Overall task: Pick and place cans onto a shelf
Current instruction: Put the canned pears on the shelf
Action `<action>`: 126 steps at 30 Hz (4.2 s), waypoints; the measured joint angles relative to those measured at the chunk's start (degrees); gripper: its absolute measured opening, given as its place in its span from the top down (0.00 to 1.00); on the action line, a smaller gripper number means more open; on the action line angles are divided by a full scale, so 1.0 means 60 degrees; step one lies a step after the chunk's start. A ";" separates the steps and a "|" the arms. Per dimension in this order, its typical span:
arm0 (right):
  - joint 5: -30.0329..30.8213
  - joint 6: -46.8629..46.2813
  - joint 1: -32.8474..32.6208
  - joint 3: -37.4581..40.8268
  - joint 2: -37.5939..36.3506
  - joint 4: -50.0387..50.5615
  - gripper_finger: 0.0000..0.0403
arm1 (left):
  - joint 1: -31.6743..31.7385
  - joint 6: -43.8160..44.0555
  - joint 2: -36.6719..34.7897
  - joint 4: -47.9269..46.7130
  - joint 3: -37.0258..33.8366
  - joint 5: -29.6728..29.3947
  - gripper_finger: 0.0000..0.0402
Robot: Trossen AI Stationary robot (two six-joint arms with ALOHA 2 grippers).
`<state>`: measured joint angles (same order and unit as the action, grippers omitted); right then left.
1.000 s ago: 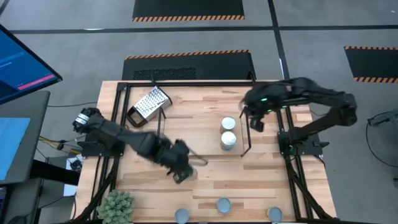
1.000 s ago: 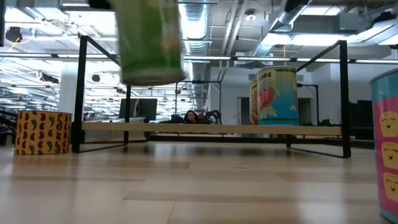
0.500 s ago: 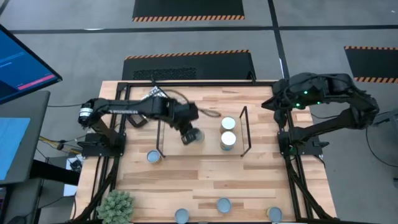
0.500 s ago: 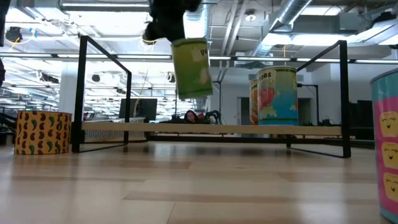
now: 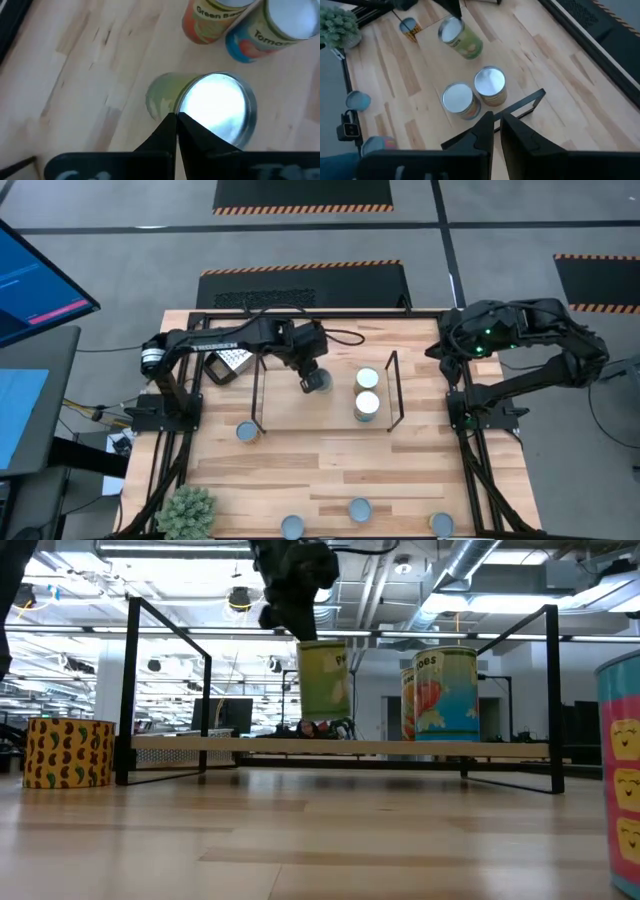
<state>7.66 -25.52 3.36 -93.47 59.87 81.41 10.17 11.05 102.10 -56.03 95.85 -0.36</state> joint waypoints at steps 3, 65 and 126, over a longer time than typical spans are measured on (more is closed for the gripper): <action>0.0003 -0.0006 -0.0001 0.0000 0.0034 -0.0004 0.85 | 0.0003 -0.0146 0.0394 0.0017 0.0327 0.0015 1.00; 0.0025 0.0004 -0.0001 0.0000 0.0223 0.0095 0.85 | 0.0135 -0.0671 0.1275 0.0681 0.1274 -0.0486 0.78; -0.0018 0.0000 0.0003 0.0004 0.0219 0.0419 0.85 | -0.0513 -0.1739 0.1997 -0.1283 0.1917 -0.1957 0.84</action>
<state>7.55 -25.52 3.38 -93.45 61.19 83.92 7.10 0.62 114.09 -63.73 107.35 -12.10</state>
